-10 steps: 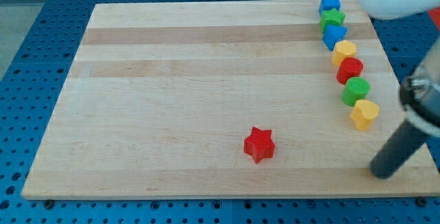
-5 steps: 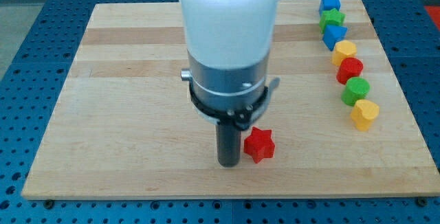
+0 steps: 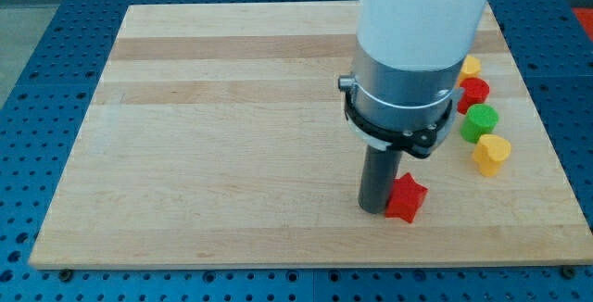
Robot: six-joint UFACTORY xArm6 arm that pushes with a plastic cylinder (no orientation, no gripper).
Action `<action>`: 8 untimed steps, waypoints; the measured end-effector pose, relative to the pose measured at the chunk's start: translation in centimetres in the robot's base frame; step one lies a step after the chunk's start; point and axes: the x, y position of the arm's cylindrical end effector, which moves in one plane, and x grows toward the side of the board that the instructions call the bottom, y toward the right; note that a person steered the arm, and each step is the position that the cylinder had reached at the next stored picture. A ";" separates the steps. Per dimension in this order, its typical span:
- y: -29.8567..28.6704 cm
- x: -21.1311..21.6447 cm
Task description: Slide the red star below the heart
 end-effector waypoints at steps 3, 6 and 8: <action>5.1 0.0; 8.5 0.0; 10.0 0.0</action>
